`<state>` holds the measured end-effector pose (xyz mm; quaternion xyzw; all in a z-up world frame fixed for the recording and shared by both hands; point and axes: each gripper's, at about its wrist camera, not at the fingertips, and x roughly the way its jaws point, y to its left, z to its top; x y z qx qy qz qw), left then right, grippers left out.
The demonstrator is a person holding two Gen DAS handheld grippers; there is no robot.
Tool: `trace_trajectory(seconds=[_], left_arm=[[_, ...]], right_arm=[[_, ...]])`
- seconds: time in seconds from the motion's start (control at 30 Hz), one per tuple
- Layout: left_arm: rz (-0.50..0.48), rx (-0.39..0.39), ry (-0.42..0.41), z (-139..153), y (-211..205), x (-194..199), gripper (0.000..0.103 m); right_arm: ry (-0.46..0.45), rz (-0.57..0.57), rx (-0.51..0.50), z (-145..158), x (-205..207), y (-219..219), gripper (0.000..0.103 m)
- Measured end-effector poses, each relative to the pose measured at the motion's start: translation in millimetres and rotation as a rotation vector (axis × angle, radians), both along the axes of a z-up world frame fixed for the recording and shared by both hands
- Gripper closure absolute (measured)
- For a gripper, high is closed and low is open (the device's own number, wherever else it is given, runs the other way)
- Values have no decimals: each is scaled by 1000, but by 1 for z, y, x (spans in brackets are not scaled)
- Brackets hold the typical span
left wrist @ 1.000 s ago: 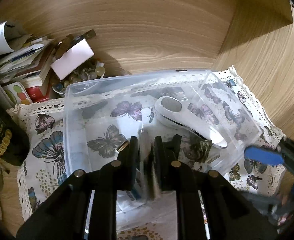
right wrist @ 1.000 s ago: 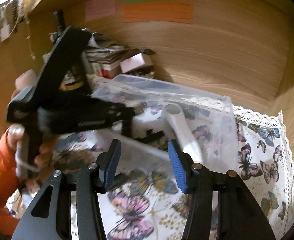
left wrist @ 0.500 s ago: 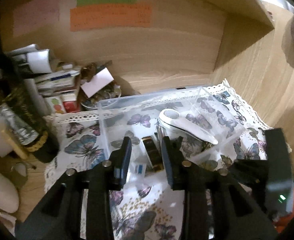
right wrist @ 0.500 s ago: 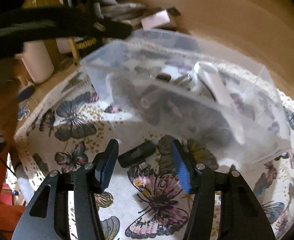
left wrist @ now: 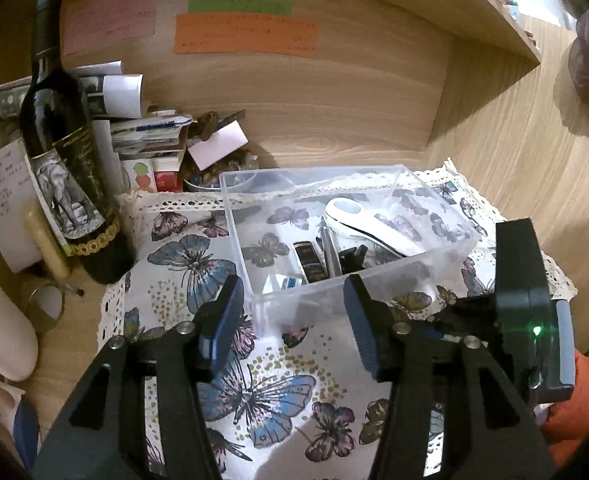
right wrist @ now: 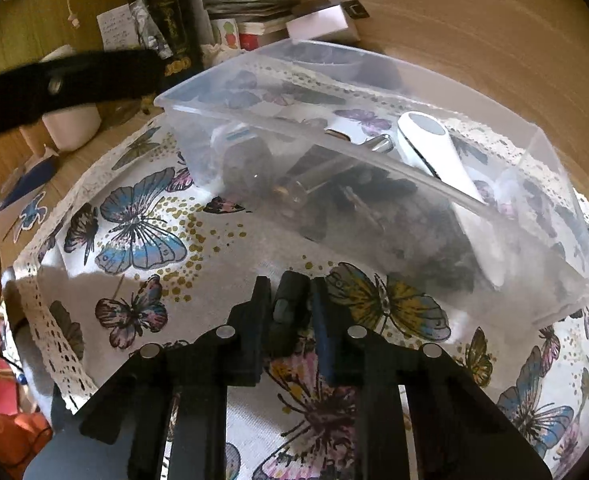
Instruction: Organize rigid objects
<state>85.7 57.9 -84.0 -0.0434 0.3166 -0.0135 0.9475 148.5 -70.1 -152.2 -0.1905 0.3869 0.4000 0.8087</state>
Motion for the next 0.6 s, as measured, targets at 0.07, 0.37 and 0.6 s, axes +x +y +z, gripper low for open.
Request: trace_trajectory(seconds=[0.07, 0.37, 0.6], left_arm=[[-1, -3, -5, 1, 0, -3, 51], [-6, -14, -27, 6, -3, -7, 49], [-5, -2, -44, 7, -9, -11, 43]], right_arm=[[-8, -8, 20, 6, -4, -5, 85], [-142, -82, 130, 61, -11, -27, 85], [-195, -156, 168, 78, 15, -30, 85]])
